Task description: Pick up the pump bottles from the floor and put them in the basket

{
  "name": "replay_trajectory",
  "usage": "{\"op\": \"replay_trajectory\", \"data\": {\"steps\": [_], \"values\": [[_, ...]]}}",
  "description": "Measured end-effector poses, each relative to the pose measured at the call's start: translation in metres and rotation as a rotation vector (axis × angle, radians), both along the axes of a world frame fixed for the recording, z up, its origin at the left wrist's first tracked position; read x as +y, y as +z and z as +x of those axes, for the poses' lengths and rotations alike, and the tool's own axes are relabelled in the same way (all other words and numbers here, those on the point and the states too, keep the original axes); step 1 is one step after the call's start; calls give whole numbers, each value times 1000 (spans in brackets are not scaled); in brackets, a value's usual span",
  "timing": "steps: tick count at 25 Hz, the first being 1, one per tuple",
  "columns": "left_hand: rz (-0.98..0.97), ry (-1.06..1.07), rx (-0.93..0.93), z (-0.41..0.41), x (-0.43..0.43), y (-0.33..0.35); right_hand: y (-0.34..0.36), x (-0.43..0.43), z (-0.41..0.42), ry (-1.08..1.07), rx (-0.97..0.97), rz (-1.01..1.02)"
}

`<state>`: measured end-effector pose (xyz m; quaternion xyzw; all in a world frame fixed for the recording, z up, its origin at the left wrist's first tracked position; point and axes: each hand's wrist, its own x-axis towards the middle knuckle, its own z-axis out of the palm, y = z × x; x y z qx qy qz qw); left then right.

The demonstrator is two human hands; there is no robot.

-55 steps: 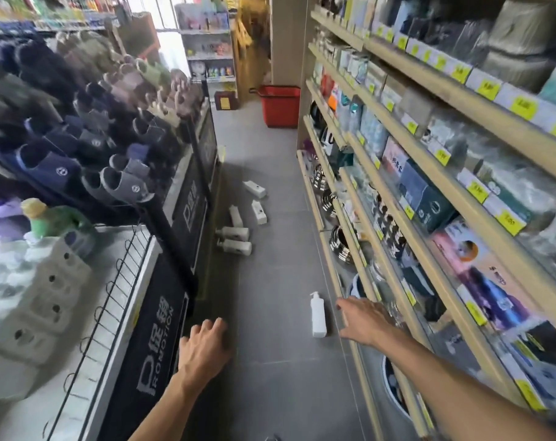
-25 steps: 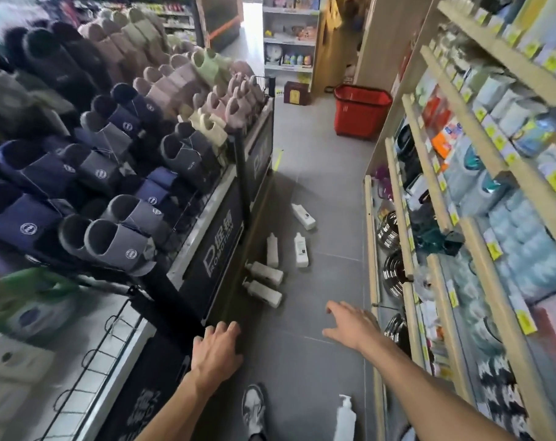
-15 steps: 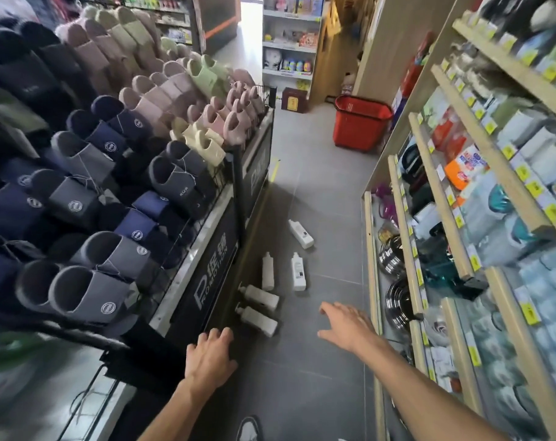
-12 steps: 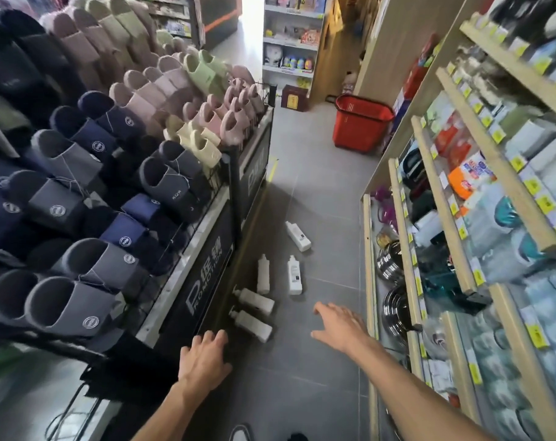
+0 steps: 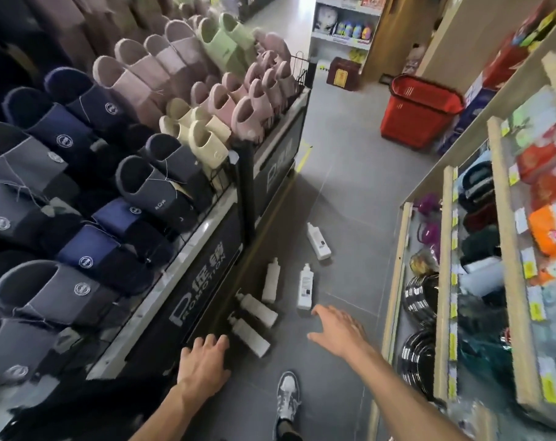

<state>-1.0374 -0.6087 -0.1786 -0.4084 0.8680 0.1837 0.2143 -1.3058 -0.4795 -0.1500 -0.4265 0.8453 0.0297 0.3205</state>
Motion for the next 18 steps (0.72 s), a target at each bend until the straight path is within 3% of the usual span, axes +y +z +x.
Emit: {"op": "replay_trajectory", "data": {"steps": [9, 18], "values": [[-39, 68, -77, -101, -50, -56, -40, -93, -137, 164, 44, 52], [104, 197, -135, -106, -104, -215, -214, -167, -131, 316, -25, 144]]}}
